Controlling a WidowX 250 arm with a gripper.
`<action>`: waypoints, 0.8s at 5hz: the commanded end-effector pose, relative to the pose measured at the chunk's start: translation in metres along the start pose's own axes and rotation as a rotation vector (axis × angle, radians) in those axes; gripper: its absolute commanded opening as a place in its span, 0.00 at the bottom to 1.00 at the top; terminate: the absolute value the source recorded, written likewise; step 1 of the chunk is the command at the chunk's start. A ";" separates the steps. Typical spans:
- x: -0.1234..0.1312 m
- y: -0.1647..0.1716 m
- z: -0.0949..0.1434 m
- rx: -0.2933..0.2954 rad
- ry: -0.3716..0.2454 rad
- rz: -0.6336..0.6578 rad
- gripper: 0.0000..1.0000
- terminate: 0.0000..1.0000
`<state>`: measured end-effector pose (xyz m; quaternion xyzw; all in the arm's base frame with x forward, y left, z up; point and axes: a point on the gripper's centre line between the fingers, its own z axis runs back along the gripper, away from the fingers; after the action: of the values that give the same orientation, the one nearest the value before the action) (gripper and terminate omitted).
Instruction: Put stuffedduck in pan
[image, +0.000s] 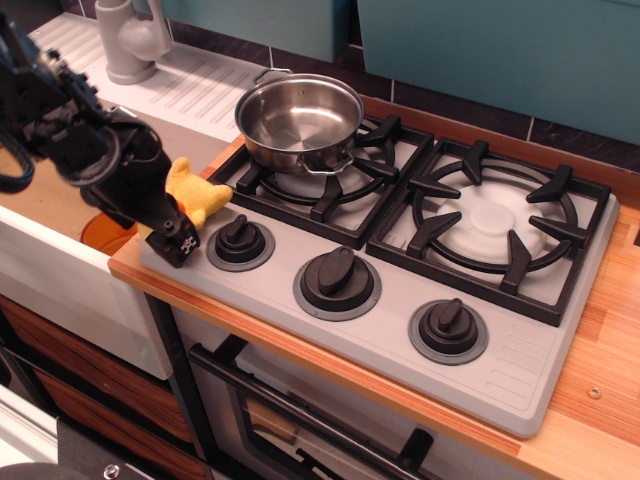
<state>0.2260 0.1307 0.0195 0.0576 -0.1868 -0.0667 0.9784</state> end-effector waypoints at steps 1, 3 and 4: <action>0.005 -0.006 -0.006 0.001 0.025 -0.021 0.00 0.00; 0.025 -0.005 0.014 0.023 0.035 -0.046 0.00 0.00; 0.033 0.004 0.062 0.082 0.110 -0.069 0.00 0.00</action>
<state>0.2274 0.1203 0.0792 0.0934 -0.1152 -0.0873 0.9851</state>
